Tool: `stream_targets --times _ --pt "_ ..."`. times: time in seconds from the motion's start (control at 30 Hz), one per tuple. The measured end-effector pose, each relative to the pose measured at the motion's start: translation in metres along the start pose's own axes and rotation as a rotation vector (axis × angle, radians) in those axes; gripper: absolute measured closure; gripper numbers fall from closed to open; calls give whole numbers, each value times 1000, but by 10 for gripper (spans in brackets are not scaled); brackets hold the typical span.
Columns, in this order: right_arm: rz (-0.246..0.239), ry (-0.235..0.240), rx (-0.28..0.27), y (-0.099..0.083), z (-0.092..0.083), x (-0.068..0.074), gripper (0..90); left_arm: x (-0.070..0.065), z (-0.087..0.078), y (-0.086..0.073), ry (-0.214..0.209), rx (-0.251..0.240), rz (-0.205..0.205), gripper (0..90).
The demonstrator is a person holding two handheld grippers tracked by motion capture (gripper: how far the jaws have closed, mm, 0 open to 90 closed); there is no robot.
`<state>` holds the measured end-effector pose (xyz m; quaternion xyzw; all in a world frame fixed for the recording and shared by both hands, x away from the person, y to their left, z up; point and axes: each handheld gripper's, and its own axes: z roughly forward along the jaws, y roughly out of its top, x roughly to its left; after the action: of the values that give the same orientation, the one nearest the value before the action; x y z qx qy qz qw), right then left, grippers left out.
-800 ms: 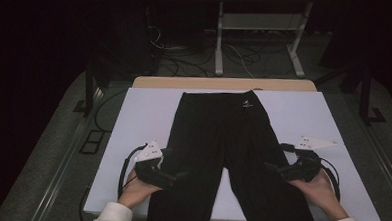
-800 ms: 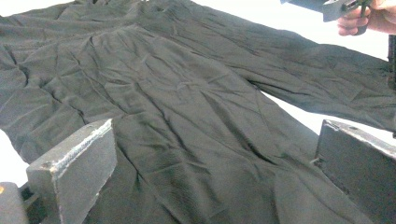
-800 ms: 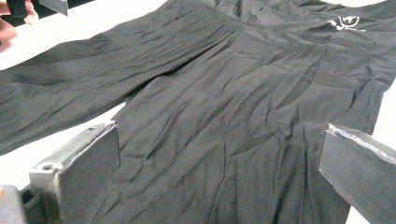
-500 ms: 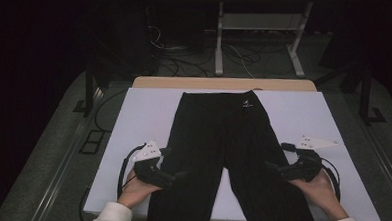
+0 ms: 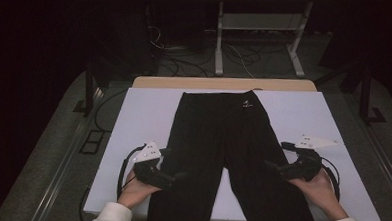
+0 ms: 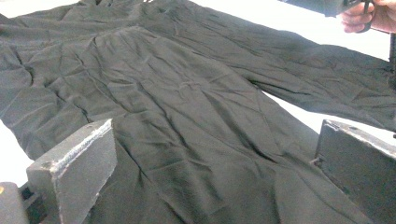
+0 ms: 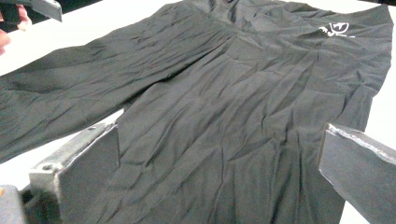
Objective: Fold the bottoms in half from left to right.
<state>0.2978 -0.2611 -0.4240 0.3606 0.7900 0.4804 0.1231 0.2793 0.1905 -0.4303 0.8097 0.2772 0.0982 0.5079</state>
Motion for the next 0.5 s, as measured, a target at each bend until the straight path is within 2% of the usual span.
stream_targets --times 0.23,0.5 --pt "-17 2 5 12 -1 5 0 -2 2 0 -4 10 10 0" --pt "-13 10 21 27 3 6 0 -1 1 0 -5 10 9 0"
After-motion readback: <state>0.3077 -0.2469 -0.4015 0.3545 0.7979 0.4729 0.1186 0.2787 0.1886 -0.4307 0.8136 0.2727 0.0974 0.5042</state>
